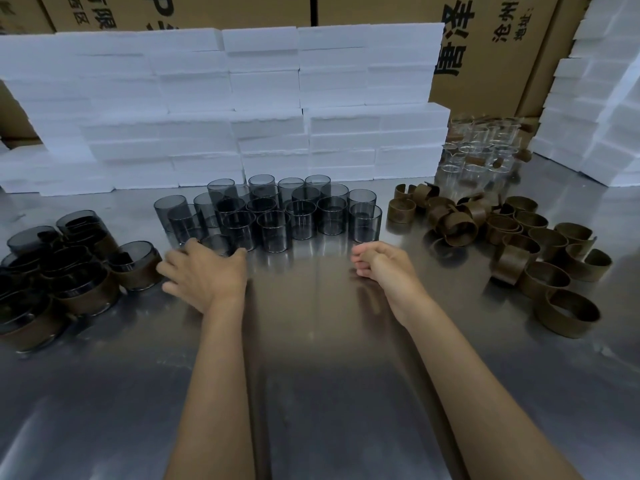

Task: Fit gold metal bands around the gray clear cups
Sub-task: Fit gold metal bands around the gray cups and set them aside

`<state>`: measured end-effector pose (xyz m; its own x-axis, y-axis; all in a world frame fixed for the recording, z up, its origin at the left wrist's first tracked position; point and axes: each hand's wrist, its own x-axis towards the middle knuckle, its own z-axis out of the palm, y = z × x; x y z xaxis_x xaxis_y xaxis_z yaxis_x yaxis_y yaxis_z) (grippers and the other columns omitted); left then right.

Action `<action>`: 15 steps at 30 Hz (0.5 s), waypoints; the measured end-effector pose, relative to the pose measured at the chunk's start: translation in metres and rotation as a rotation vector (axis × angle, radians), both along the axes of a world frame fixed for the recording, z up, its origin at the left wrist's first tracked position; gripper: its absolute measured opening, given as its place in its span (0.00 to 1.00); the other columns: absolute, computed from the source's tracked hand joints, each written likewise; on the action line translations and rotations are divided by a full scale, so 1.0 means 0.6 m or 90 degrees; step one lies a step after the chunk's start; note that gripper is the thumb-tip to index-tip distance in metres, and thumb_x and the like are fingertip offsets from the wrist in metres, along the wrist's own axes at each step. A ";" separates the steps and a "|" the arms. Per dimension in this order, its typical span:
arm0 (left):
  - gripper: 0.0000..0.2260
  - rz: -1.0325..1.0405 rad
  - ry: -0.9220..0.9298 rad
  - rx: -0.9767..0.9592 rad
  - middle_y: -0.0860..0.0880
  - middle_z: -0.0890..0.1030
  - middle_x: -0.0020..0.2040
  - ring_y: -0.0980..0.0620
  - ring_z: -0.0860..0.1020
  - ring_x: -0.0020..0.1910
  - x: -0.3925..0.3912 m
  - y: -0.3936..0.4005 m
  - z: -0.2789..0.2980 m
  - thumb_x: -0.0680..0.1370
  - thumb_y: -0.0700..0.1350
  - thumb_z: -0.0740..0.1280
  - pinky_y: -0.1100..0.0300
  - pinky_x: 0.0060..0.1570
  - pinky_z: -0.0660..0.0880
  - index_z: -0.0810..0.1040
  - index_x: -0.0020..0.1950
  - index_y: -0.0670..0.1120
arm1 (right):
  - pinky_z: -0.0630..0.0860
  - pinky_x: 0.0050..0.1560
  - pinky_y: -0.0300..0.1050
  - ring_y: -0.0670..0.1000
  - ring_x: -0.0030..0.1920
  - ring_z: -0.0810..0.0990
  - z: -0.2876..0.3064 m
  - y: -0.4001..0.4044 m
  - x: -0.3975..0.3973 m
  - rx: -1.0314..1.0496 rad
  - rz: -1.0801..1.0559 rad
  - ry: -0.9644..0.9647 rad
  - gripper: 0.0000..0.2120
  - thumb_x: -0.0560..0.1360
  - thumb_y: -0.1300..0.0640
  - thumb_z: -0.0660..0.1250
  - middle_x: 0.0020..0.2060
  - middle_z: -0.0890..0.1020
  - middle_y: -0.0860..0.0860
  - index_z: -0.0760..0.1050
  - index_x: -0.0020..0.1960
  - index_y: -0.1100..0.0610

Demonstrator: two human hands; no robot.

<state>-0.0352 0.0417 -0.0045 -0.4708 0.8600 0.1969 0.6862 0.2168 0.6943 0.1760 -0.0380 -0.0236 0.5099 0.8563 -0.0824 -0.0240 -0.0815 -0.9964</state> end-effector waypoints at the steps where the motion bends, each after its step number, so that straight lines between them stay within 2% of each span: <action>1: 0.29 0.011 0.013 0.019 0.36 0.68 0.71 0.36 0.63 0.71 -0.004 0.000 -0.001 0.74 0.54 0.77 0.42 0.68 0.61 0.73 0.67 0.40 | 0.80 0.50 0.37 0.47 0.45 0.80 0.000 0.000 0.001 0.001 0.001 0.001 0.13 0.81 0.68 0.58 0.46 0.83 0.55 0.82 0.49 0.60; 5: 0.29 0.027 0.071 0.138 0.37 0.66 0.72 0.35 0.65 0.68 -0.004 -0.006 0.005 0.75 0.44 0.76 0.44 0.65 0.63 0.70 0.73 0.43 | 0.80 0.52 0.37 0.48 0.46 0.80 -0.001 0.001 0.004 -0.002 0.006 -0.002 0.13 0.81 0.67 0.58 0.47 0.84 0.55 0.82 0.49 0.59; 8: 0.19 -0.125 0.084 0.268 0.39 0.74 0.63 0.39 0.71 0.63 0.020 -0.012 0.008 0.77 0.40 0.70 0.47 0.60 0.69 0.75 0.68 0.42 | 0.80 0.51 0.37 0.47 0.45 0.80 -0.003 0.003 0.004 -0.004 0.006 -0.006 0.13 0.81 0.67 0.59 0.47 0.84 0.54 0.82 0.50 0.60; 10: 0.13 -0.231 0.016 0.241 0.42 0.79 0.56 0.42 0.76 0.58 0.038 -0.016 0.001 0.80 0.40 0.66 0.54 0.52 0.68 0.78 0.64 0.42 | 0.80 0.52 0.37 0.47 0.45 0.80 -0.004 0.004 0.004 -0.003 0.007 -0.005 0.13 0.81 0.67 0.59 0.47 0.84 0.54 0.82 0.49 0.60; 11: 0.12 -0.242 -0.019 0.203 0.43 0.81 0.55 0.43 0.77 0.57 0.044 -0.015 -0.004 0.81 0.40 0.65 0.56 0.50 0.67 0.79 0.64 0.43 | 0.80 0.52 0.37 0.48 0.45 0.80 -0.004 0.004 0.004 -0.001 0.007 -0.001 0.13 0.81 0.67 0.59 0.47 0.84 0.54 0.82 0.49 0.59; 15: 0.16 -0.154 -0.102 0.095 0.42 0.81 0.65 0.40 0.77 0.63 0.035 -0.008 -0.016 0.81 0.41 0.64 0.50 0.58 0.71 0.78 0.69 0.43 | 0.80 0.48 0.35 0.47 0.43 0.80 -0.004 0.004 0.004 0.005 0.010 0.004 0.14 0.81 0.67 0.58 0.45 0.83 0.53 0.81 0.47 0.58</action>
<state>-0.0144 0.0367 -0.0141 -0.2911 0.9183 0.2683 0.5843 -0.0514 0.8099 0.1782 -0.0357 -0.0257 0.4958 0.8648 -0.0791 -0.0285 -0.0748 -0.9968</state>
